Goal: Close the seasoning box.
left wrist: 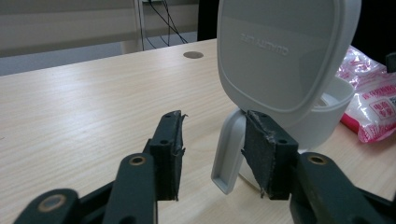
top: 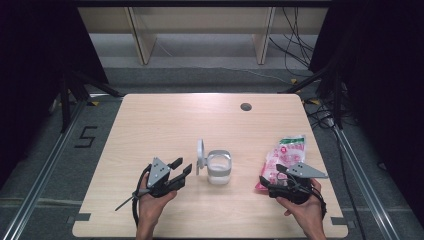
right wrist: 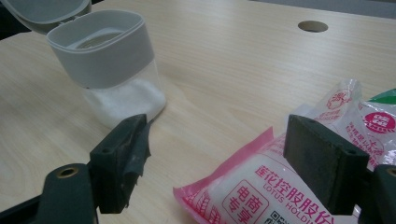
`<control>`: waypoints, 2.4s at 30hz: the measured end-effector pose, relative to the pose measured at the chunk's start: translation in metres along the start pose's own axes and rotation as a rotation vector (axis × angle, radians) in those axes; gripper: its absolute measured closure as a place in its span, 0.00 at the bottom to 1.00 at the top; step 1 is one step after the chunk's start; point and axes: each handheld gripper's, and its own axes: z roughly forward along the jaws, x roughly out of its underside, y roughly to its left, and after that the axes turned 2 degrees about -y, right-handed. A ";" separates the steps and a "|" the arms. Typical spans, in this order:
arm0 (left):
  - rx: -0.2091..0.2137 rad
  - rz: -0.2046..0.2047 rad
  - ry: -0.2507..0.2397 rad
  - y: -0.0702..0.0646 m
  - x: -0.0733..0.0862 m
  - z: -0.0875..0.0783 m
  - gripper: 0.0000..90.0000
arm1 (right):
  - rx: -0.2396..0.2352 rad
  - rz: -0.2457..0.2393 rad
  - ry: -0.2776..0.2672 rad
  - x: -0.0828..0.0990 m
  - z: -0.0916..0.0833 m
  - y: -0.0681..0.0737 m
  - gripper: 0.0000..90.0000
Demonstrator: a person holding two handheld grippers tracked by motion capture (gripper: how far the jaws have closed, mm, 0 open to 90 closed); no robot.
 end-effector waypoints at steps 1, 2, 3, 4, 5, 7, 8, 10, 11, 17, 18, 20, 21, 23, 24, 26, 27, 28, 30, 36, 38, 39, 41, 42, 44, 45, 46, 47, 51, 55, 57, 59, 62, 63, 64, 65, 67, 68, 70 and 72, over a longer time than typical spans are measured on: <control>-0.003 0.003 -0.004 0.000 0.000 0.001 0.67 | -0.005 0.007 0.000 0.000 -0.001 0.001 0.26; -0.014 0.005 -0.002 0.000 -0.001 0.001 0.70 | -0.009 -0.004 0.000 0.000 -0.001 0.001 0.27; -0.023 0.012 -0.007 0.001 -0.001 0.002 0.74 | -0.009 -0.035 -0.003 0.000 -0.001 -0.001 0.27; -0.029 0.014 -0.009 0.001 -0.001 0.003 0.78 | -0.003 -0.043 -0.006 0.001 0.000 -0.001 0.27; -0.034 0.015 -0.004 0.000 -0.001 0.004 0.82 | -0.003 -0.037 -0.012 0.001 0.000 0.000 0.27; -0.033 0.019 -0.005 0.000 -0.002 0.007 0.88 | -0.007 -0.044 -0.009 0.001 -0.001 -0.001 0.27; -0.039 0.007 -0.013 -0.001 -0.002 0.009 0.91 | -0.007 -0.048 -0.009 0.001 -0.001 -0.001 0.27; -0.033 0.016 -0.012 -0.002 -0.003 0.010 0.94 | -0.018 -0.063 -0.020 0.000 0.000 -0.002 0.27; -0.029 0.026 -0.014 -0.003 -0.004 0.010 0.97 | -0.017 -0.062 -0.023 0.000 0.001 -0.002 0.27; 0.002 0.022 -0.035 -0.008 -0.009 0.014 0.99 | -0.018 -0.044 -0.006 0.001 0.001 0.002 0.28; 0.002 0.026 -0.031 -0.009 -0.010 0.014 0.99 | -0.018 -0.063 -0.010 0.001 0.001 -0.001 0.28; 0.006 0.028 -0.032 -0.010 -0.011 0.014 0.99 | -0.018 -0.072 -0.014 0.000 0.000 -0.001 0.28; 0.004 0.029 -0.038 -0.010 -0.012 0.014 0.99 | -0.016 -0.070 -0.013 0.001 0.000 -0.001 0.28; 0.008 0.028 -0.044 -0.011 -0.013 0.014 0.99 | -0.016 -0.069 -0.011 0.001 0.000 -0.001 0.28; 0.006 0.036 -0.043 -0.012 -0.015 0.013 0.99 | -0.017 -0.069 -0.011 0.001 0.000 -0.001 0.28; 0.012 0.036 -0.044 -0.013 -0.017 0.014 0.99 | -0.018 -0.071 -0.011 0.001 0.000 -0.001 0.28; 0.011 0.040 -0.048 -0.014 -0.017 0.014 0.99 | -0.017 -0.069 -0.010 0.001 0.000 -0.001 0.28; 0.019 0.040 -0.051 -0.014 -0.018 0.015 0.99 | -0.016 -0.064 -0.009 0.001 0.000 -0.001 0.28; 0.017 0.041 -0.050 -0.016 -0.019 0.015 0.99 | -0.011 -0.070 -0.009 0.001 -0.001 -0.001 0.28; 0.022 0.052 -0.053 -0.018 -0.021 0.015 0.99 | -0.010 -0.056 0.001 0.001 -0.003 -0.001 0.28; 0.024 0.051 -0.051 -0.019 -0.021 0.016 0.99 | -0.016 -0.067 -0.004 0.001 -0.003 -0.002 0.28; 0.022 0.058 -0.051 -0.020 -0.022 0.016 0.99 | -0.015 -0.045 -0.013 0.001 -0.003 0.000 0.28; 0.026 0.055 -0.055 -0.021 -0.022 0.016 0.99 | -0.012 -0.042 0.003 0.001 -0.004 0.000 0.28; 0.026 0.061 -0.055 -0.021 -0.023 0.017 0.99 | -0.011 -0.042 0.002 0.001 -0.004 0.000 0.28; 0.026 0.063 -0.055 -0.022 -0.023 0.017 0.99 | -0.012 -0.042 0.003 0.001 -0.004 0.000 0.28; 0.024 0.066 -0.054 -0.023 -0.024 0.017 0.99 | -0.013 -0.040 0.002 0.001 -0.004 0.001 0.28; 0.025 0.061 -0.057 -0.023 -0.024 0.017 0.99 | -0.014 -0.042 0.001 0.001 -0.004 0.000 0.28; 0.026 0.073 -0.056 -0.023 -0.025 0.017 0.99 | -0.014 -0.041 0.001 0.001 -0.004 0.001 0.28; 0.027 0.070 -0.057 -0.024 -0.025 0.018 0.99 | -0.010 -0.043 0.000 0.001 -0.004 0.000 0.28; 0.030 0.070 -0.061 -0.026 -0.026 0.019 0.99 | -0.013 -0.040 0.000 0.001 -0.005 0.000 0.29; 0.032 0.080 -0.061 -0.026 -0.027 0.019 0.99 | -0.012 -0.043 -0.001 0.001 -0.004 0.000 0.29; 0.033 0.072 -0.066 -0.028 -0.028 0.019 0.99 | -0.012 -0.043 -0.001 0.001 -0.005 0.000 0.29; 0.036 0.078 -0.065 -0.029 -0.029 0.020 0.99 | -0.014 -0.041 -0.001 0.001 -0.005 0.000 0.29; 0.038 0.080 -0.066 -0.029 -0.029 0.020 0.99 | -0.014 -0.042 0.000 0.001 -0.005 0.000 0.29; 0.040 0.081 -0.066 -0.029 -0.029 0.020 0.99 | -0.014 -0.042 0.000 0.001 -0.005 0.000 0.29; 0.039 0.079 -0.066 -0.030 -0.029 0.020 0.99 | -0.015 -0.045 0.000 0.001 -0.005 0.000 0.29; 0.042 0.079 -0.065 -0.031 -0.029 0.021 0.99 | -0.018 -0.047 0.002 0.002 -0.004 0.000 0.29; 0.047 0.078 -0.075 -0.031 -0.028 0.022 0.99 | -0.017 -0.057 -0.010 0.002 -0.003 0.000 0.29; 0.048 0.077 -0.069 -0.033 -0.029 0.022 0.98 | -0.020 -0.049 -0.007 0.002 -0.004 0.001 0.29; 0.051 0.081 -0.068 -0.035 -0.029 0.022 0.98 | -0.024 -0.046 -0.008 0.001 -0.004 0.001 0.29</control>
